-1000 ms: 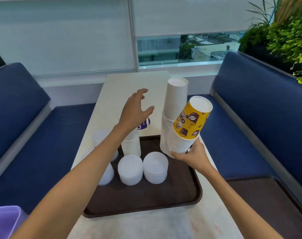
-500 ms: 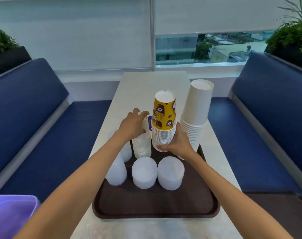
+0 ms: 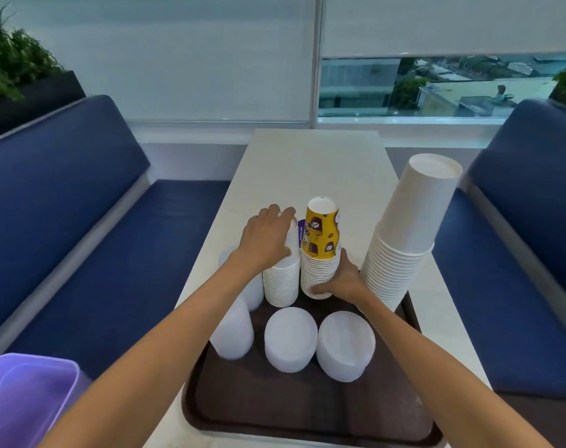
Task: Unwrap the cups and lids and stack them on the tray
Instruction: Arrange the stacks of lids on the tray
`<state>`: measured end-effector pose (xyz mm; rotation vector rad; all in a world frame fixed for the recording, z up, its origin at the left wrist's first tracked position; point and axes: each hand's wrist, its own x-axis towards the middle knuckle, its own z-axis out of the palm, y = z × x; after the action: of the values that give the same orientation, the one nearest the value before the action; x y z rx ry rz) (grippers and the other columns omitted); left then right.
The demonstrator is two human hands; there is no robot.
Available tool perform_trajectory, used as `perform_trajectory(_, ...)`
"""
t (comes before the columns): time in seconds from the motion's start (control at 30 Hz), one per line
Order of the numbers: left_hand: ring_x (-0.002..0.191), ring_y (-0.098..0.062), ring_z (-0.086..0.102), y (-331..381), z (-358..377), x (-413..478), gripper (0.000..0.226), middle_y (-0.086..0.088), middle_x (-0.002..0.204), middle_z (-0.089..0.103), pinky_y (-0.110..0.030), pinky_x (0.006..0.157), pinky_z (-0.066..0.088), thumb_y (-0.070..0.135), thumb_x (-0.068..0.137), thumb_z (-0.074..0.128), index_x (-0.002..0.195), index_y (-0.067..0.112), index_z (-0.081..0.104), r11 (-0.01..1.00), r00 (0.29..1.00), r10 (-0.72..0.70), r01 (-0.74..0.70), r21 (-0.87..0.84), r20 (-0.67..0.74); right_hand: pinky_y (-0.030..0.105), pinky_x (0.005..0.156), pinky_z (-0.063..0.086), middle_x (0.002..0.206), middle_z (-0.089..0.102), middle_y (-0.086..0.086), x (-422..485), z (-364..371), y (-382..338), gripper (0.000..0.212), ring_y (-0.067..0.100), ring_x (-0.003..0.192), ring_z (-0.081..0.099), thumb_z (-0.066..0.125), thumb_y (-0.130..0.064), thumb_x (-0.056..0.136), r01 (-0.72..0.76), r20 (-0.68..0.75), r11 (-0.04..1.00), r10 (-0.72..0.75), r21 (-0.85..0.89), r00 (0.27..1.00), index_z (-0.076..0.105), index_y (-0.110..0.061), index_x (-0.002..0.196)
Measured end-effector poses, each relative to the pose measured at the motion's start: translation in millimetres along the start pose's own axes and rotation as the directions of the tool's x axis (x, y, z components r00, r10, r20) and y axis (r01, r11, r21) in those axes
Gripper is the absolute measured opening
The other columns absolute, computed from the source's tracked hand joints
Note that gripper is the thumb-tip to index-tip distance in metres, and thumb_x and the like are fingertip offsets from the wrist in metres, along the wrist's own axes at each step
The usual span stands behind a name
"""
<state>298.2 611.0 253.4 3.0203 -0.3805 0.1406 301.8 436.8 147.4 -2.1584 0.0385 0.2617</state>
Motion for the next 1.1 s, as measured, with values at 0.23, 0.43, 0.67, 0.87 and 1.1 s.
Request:
perform_trajectory(0.23, 0.120, -0.026, 0.046, -2, 0, -2, 0.075, -0.010, 0.138, 0.044, -0.032, 0.094, 0.041, 0.027, 0.083, 0.071, 0.144, 0.018, 0.029, 1.000, 1.000, 0.010, -0.010, -0.022, -0.011, 0.033, 0.098, 0.040, 0.136, 0.049, 0.007, 10, 6, 13, 0.098, 0.026, 0.126, 0.046, 0.090, -0.016, 0.058, -0.037, 0.055, 0.997, 0.041, -0.066, 0.998, 0.030, -0.014, 0.135)
perform_trajectory(0.43, 0.118, -0.025, 0.049, -4, -1, -5, 0.074, -0.009, 0.138, 0.045, -0.032, 0.093, 0.043, 0.026, 0.083, 0.072, 0.144, 0.018, 0.029, 0.998, 1.000, 0.028, -0.028, -0.049, -0.004, 0.032, 0.099, 0.039, 0.134, 0.049, 0.002, 5, 0, 11, 0.097, 0.021, 0.125, 0.046, 0.090, -0.012, 0.058, -0.031, 0.116, 0.999, 0.032, -0.018, 0.993, 0.030, -0.015, 0.135)
perform_trajectory(0.67, 0.118, -0.027, 0.051, -5, -6, -4, 0.082, -0.009, 0.140, 0.043, -0.034, 0.092, 0.045, 0.022, 0.081, 0.073, 0.147, 0.019, 0.025, 0.997, 0.996, 0.064, -0.067, 0.033, 0.066, 0.032, 0.096, 0.044, 0.131, 0.053, 0.000, -2, -5, -1, 0.101, 0.020, 0.121, 0.052, 0.091, -0.017, 0.055, -0.035, 0.024, 0.998, 0.034, 0.050, 0.999, 0.033, -0.014, 0.137)
perform_trajectory(0.87, 0.116, -0.026, 0.051, -6, -1, -3, 0.076, -0.009, 0.136, 0.046, -0.034, 0.094, 0.042, 0.022, 0.084, 0.070, 0.145, 0.020, 0.027, 0.994, 0.997, 0.067, -0.070, 0.084, 0.036, 0.039, 0.110, 0.032, 0.152, 0.031, 0.009, -22, -3, -17, 0.120, 0.028, 0.139, 0.033, 0.083, -0.010, 0.071, -0.133, 0.065, 0.987, 0.128, 0.091, 0.990, -0.007, -0.006, 0.150)
perform_trajectory(1.1, 0.114, -0.029, 0.053, -5, -4, -5, 0.075, -0.010, 0.132, 0.048, -0.037, 0.093, 0.041, 0.019, 0.082, 0.071, 0.144, 0.018, 0.029, 0.996, 0.998, 0.055, -0.057, 0.071, 0.036, 0.026, 0.078, 0.044, 0.111, 0.065, 0.009, -93, -76, -31, 0.033, 0.021, 0.100, 0.058, 0.070, -0.033, 0.085, -0.170, 0.112, 0.982, 0.179, -0.082, 0.978, 0.066, -0.007, 0.104)
